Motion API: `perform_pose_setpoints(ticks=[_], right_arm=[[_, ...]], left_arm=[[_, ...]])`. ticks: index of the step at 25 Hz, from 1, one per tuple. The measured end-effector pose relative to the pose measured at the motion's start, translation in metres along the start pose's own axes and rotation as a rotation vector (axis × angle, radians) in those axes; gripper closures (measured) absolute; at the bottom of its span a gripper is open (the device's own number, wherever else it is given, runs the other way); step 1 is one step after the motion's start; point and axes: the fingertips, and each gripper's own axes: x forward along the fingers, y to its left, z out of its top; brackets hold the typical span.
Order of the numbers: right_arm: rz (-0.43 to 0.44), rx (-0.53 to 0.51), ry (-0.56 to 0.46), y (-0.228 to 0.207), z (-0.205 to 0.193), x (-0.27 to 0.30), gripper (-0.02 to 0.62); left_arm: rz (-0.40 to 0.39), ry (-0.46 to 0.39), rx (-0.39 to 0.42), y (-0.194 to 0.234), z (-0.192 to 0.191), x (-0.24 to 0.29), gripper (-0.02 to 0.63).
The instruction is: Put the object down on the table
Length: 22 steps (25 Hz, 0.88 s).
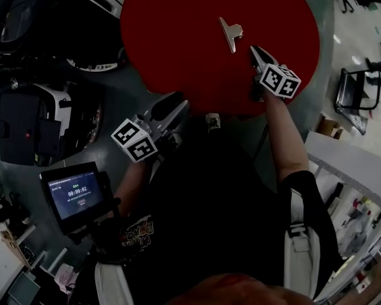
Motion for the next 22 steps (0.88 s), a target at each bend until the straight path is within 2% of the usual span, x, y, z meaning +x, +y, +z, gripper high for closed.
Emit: perform_pose_setpoints(ticks=[5, 8, 16, 19, 22], right_arm=[[-0.016, -0.005, 0.168, -0.058, -0.011, 0.068, 0.503], [-0.02, -0.005, 0.23, -0.087, -0.018, 0.105, 0.503], [0.006, 0.023, 0.337, -0.114, -0.037, 0.152, 0.503], [0.043, 0.046, 0.349, -0.108, -0.044, 0.173, 0.502], [0.09, 0.045, 0.366, -0.109, -0.04, 0.169, 0.509]], left_arm=[[0.059, 0.0, -0.021, 0.012, 0.0, 0.026, 0.46], [0.108, -0.001, -0.041, 0.027, -0.01, 0.04, 0.46], [0.235, -0.035, -0.082, 0.035, -0.023, 0.045, 0.46], [0.256, -0.046, -0.099, 0.053, -0.021, 0.041, 0.46], [0.272, -0.061, -0.112, 0.047, -0.025, 0.049, 0.46]])
